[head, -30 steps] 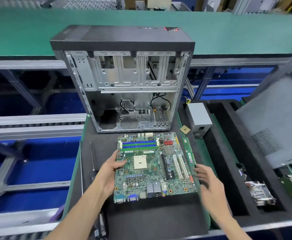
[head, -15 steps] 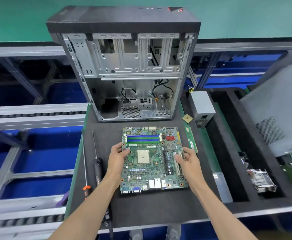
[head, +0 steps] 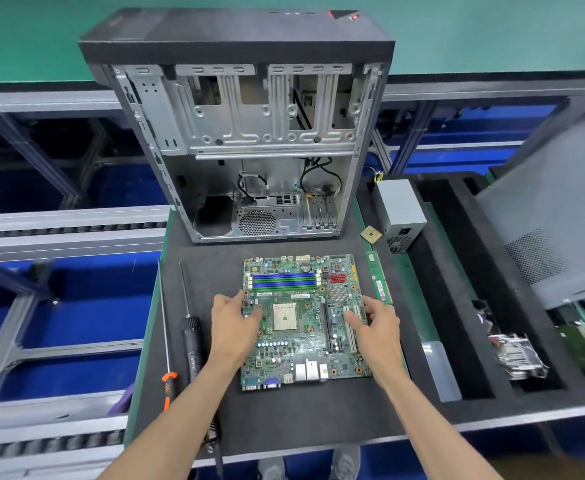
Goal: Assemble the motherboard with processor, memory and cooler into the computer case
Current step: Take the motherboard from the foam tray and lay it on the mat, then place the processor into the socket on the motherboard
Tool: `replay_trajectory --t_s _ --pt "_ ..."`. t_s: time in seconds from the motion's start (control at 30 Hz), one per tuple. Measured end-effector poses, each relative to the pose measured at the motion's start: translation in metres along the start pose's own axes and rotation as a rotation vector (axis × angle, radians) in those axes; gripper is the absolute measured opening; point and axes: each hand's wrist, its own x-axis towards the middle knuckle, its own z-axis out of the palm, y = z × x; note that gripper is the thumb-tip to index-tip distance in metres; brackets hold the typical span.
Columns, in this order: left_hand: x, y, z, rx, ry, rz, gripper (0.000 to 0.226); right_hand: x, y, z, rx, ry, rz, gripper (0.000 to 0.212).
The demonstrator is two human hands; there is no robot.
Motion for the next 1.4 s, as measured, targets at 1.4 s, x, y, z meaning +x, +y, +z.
replay_trajectory --t_s 1.4 --pt "0.018 0.004 0.018 0.29 -0.293 0.467 0.056 0.01 -0.028 0.04 -0.4 -0.286 -0.715 0.031"
